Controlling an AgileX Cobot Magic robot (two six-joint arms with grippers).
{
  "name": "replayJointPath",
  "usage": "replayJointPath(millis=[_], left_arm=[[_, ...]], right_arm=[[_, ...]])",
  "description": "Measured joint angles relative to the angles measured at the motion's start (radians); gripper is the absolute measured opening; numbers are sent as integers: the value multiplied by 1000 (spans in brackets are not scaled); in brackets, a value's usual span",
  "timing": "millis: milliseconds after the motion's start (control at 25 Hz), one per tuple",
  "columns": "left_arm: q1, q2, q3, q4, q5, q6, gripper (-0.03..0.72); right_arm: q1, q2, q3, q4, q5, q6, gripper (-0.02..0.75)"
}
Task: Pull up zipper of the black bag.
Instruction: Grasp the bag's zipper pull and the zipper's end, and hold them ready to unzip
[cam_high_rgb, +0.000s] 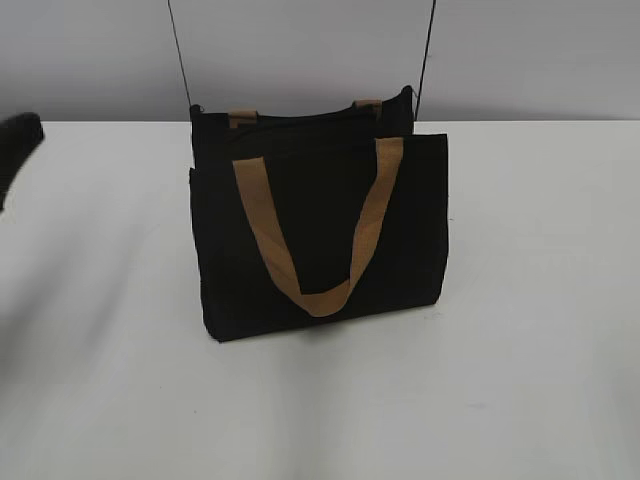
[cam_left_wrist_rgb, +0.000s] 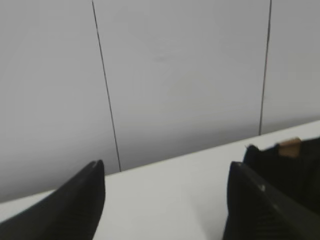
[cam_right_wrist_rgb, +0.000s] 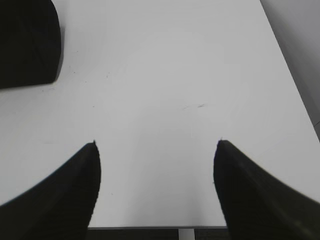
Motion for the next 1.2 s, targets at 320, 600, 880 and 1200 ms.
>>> replayJointPath(millis=[320,600,880,1200], left_arm=[[70,455,-5,259,-350,0,559],[111,710,-175,624,-389,-45,551],[72,877,-350,733,-389,-82,503],[-18,966,-460,728,-390,-83,407]], right_arm=[[0,0,0,0,-1,0,545],[0,0,0,0,-1,0,545],[0,0,0,0,-1,0,545],[0,0,0,0,-1,0,545]])
